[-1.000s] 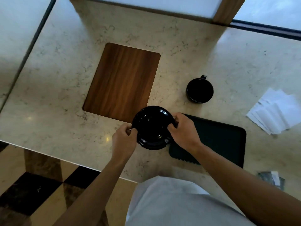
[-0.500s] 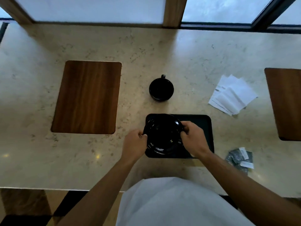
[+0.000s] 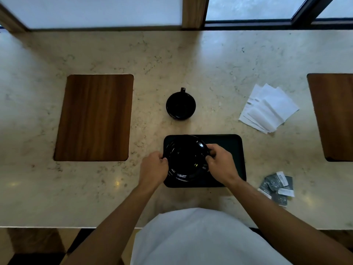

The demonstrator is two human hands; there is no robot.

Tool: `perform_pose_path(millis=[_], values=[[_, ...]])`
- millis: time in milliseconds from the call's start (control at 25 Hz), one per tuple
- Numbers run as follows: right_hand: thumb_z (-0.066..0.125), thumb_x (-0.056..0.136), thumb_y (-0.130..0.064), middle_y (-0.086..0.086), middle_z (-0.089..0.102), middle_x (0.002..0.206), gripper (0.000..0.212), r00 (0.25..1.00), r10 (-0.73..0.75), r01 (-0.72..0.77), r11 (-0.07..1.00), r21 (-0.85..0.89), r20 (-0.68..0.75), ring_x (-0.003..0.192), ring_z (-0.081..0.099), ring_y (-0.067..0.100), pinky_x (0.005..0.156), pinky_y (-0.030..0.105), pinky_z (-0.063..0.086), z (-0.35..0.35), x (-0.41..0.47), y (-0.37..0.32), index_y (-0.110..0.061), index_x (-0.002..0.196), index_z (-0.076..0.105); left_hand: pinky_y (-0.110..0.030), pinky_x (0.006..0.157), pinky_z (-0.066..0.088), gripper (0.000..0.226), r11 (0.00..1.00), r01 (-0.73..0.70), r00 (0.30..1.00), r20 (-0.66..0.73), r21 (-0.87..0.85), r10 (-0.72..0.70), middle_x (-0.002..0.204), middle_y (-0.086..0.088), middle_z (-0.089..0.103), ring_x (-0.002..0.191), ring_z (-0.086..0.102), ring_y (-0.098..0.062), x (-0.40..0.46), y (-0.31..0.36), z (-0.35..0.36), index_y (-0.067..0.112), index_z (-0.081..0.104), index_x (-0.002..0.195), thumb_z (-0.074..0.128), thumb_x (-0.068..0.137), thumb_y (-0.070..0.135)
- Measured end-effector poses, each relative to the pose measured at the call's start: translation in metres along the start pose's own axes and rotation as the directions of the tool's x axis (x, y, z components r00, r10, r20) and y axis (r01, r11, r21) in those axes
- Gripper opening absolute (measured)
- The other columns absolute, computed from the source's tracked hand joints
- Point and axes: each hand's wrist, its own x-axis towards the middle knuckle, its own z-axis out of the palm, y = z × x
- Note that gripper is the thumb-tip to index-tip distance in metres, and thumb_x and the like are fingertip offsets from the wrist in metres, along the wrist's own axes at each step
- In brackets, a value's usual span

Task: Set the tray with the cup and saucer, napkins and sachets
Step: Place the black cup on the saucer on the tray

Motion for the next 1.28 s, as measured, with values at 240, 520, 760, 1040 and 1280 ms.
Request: perform_pose_path(millis=[240, 520, 760, 1040, 1280], values=[[0.056, 0.096, -0.001, -0.008, 0.067, 0.095, 0.03, 0.999, 0.027, -0.029, 0.998, 0.048, 0.04, 0.087, 0.068, 0.011, 0.081, 0.04, 0.063, 0.004, -0.001, 0.001, -0.018, 0.119, 0.065, -0.03, 0.06, 0.043, 0.013, 1.0, 0.006, 1.0, 0.004, 0.018, -0.006, 0.079, -0.001, 0.068, 0.073, 0.064, -0.018, 0.002, -0.007, 0.002, 0.015, 0.067, 0.088, 0.057, 0.094, 0.021], [0.056, 0.096, -0.001, -0.01, 0.066, 0.092, 0.03, 0.997, 0.046, -0.05, 0.997, 0.066, 0.061, 0.085, 0.068, 0.011, 0.081, 0.04, 0.063, 0.009, -0.001, 0.002, -0.019, 0.118, 0.064, -0.024, 0.054, 0.038, 0.009, 1.0, -0.005, 1.0, 0.006, 0.028, 0.005, 0.075, 0.003, 0.065, 0.069, 0.06, -0.009, 0.006, -0.015, 0.002, 0.019, 0.061, 0.085, 0.059, 0.094, 0.021], [0.057, 0.096, 0.0, -0.01, 0.067, 0.095, 0.031, 0.995, 0.061, -0.067, 0.994, 0.085, 0.072, 0.089, 0.068, 0.012, 0.082, 0.04, 0.063, 0.012, 0.0, 0.003, -0.019, 0.12, 0.063, -0.021, 0.053, 0.035, 0.008, 0.999, -0.018, 1.0, 0.02, 0.051, 0.017, 0.075, 0.008, 0.063, 0.068, 0.056, -0.003, 0.009, -0.019, 0.001, 0.022, 0.061, 0.087, 0.058, 0.094, 0.022], [0.057, 0.097, -0.002, -0.008, 0.069, 0.1, 0.031, 0.995, 0.068, -0.075, 0.992, 0.097, 0.075, 0.092, 0.069, 0.014, 0.083, 0.042, 0.063, 0.013, 0.003, 0.004, -0.02, 0.121, 0.064, -0.021, 0.054, 0.037, 0.008, 0.999, -0.015, 0.999, 0.032, 0.045, 0.013, 0.076, 0.008, 0.065, 0.069, 0.058, -0.003, 0.011, -0.019, 0.002, 0.022, 0.062, 0.087, 0.057, 0.094, 0.021], [0.057, 0.098, -0.003, -0.007, 0.069, 0.101, 0.032, 0.996, 0.058, -0.065, 0.993, 0.102, 0.074, 0.092, 0.069, 0.014, 0.083, 0.041, 0.063, 0.012, 0.004, 0.006, -0.021, 0.123, 0.064, -0.022, 0.054, 0.037, 0.008, 0.999, -0.014, 0.999, 0.03, 0.049, 0.012, 0.075, 0.008, 0.065, 0.068, 0.058, -0.004, 0.011, -0.018, 0.003, 0.022, 0.062, 0.088, 0.056, 0.093, 0.02]])
